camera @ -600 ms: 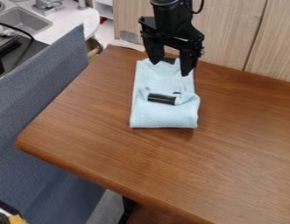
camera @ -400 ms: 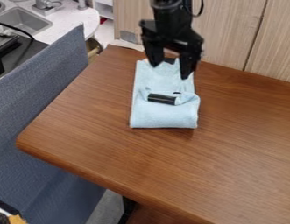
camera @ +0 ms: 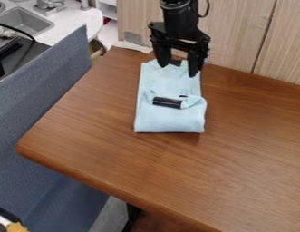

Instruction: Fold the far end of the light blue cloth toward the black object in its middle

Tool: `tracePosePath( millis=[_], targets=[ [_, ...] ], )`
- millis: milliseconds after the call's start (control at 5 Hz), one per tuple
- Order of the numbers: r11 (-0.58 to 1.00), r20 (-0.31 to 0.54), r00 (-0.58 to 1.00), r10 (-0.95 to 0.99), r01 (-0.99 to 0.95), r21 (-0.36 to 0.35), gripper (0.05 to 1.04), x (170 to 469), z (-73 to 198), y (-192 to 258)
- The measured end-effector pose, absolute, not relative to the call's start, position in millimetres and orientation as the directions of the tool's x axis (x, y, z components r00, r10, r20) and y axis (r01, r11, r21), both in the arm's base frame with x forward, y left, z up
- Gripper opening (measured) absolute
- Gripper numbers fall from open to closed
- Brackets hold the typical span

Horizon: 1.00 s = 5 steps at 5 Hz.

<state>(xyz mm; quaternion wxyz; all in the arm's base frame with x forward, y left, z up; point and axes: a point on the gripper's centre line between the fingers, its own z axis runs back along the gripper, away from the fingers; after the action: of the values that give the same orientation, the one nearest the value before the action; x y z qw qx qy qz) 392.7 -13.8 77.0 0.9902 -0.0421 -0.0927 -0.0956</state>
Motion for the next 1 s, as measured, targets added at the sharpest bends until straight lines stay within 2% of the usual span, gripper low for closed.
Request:
tracePosePath(
  millis=[200, 400, 1000],
  targets=[
    [0.976, 0.199, 0.961, -0.194, 0.209, -0.059, 1.0, 415, 75, -14],
    [0.977, 0.138, 0.968, -0.209, 0.211, 0.001, 1.0, 440, 60, -4],
    [0.98, 0.156, 0.968, -0.196, 0.2, -0.01, 1.001, 497, 28, 7]
  ],
)
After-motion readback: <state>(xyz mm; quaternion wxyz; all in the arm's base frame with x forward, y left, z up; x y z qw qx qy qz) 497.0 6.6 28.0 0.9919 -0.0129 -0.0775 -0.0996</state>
